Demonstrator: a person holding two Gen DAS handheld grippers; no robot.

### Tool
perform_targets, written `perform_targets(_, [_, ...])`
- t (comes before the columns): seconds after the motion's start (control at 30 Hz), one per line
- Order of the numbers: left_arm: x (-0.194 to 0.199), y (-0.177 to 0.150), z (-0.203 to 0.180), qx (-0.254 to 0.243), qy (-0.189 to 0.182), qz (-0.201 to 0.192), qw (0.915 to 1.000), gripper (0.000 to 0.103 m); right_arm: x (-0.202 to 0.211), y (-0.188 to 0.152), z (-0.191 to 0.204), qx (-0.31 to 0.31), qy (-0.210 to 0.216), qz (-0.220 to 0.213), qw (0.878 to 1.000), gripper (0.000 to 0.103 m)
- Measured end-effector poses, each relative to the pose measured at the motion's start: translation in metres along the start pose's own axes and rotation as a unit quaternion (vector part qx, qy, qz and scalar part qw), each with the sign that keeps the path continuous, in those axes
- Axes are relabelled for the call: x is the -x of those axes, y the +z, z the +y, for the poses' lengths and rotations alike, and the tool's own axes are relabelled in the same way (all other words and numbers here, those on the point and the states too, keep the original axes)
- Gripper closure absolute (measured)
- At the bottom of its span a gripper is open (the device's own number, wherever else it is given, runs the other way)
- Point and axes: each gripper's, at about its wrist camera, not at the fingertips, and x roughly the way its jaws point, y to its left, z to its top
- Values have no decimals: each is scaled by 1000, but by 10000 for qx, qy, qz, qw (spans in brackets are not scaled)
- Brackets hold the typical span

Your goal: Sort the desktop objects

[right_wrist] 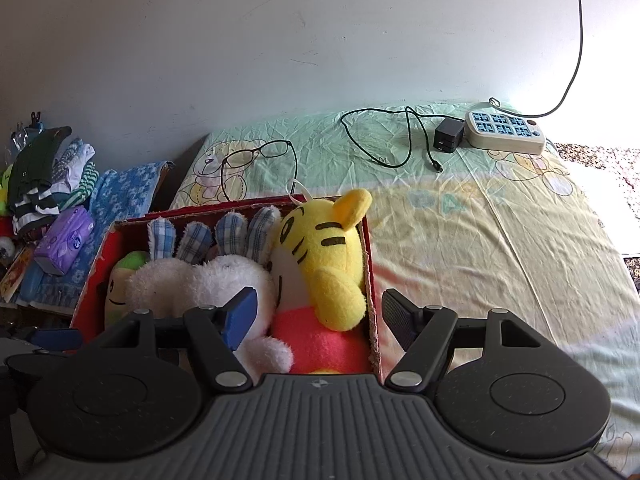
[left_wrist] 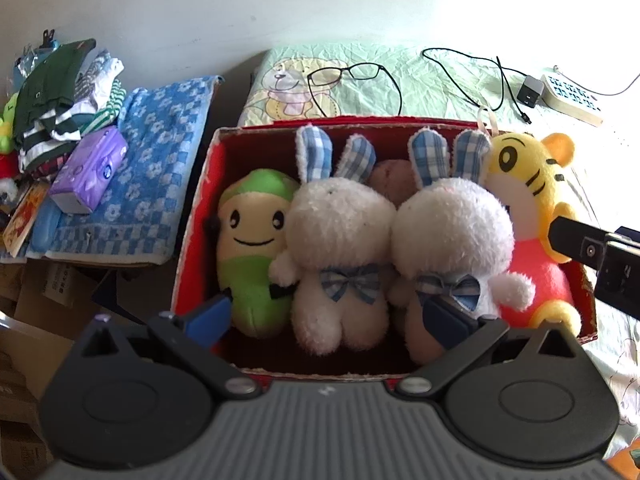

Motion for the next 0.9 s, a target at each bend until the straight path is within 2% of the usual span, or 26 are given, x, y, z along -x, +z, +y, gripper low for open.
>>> perform_targets(0.2, [0,0,-8,181,-5,17,9998,1,1,1,-5,210,-84,29,9997,31])
perform_targets(0.37, [6,-5,-21,168,-61,-101,9998,4,6,0,-12,245,65,89,9996,31])
perform_targets(0.47, [8,-8,-28,130,29,-156,9998,4,7,-1,-16,223,171,149,9995,31])
perform_targets(0.73, [12,-14,-14,263,141,-92,9995,4,8,-4,-11,309,308,226,9988,30])
perform_targets(0.9, [12,-15,-5,289,81,52,9995,3,4,-6,0,386,428,360,9977,28])
